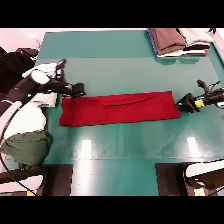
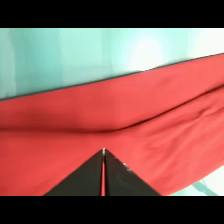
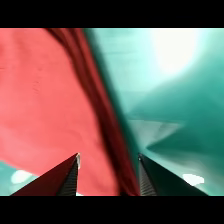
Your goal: Fold the shirts.
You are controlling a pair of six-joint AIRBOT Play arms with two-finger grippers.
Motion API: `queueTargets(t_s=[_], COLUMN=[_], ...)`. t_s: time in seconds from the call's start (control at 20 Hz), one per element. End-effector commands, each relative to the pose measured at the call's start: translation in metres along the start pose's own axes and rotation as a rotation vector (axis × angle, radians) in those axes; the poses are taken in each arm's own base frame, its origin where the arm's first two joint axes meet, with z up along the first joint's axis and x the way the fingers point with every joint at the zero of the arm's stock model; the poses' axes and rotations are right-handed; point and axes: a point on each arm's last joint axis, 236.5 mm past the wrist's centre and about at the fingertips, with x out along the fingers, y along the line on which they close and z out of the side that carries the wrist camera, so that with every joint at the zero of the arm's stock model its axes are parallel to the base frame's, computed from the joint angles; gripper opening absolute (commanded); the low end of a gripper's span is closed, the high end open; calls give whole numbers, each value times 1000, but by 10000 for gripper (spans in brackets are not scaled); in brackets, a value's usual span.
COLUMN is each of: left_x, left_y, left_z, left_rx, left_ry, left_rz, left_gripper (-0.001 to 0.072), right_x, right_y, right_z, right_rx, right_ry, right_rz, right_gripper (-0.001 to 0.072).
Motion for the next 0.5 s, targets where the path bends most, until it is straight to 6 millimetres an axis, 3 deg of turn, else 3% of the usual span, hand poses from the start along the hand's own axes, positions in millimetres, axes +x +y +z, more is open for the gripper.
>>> queueTargets(t_s=[0.0, 0.05, 0.15, 0.3, 0.45], left_x=[38, 51, 75, 105, 130], left_y=[-43, -53, -74, -105, -119], left_z=[-17, -25, -36, -42, -53], left_rx=[33, 53, 94, 152, 167], left_ry=[3, 25, 73, 110, 149], left_rz=[-43, -50, -68, -99, -109], left_gripper=[24, 24, 24, 24, 24], right_x=[28, 32, 31, -8, -54], right_y=[12, 23, 49, 104, 175], right_z=[8, 11, 14, 26, 20], right_rx=[-37, -84, -181, -343, -465], right_ry=[-9, -3, 14, -57, -156], right_rz=[20, 11, 10, -1, -14], right_gripper=[313, 239, 10, 13, 13])
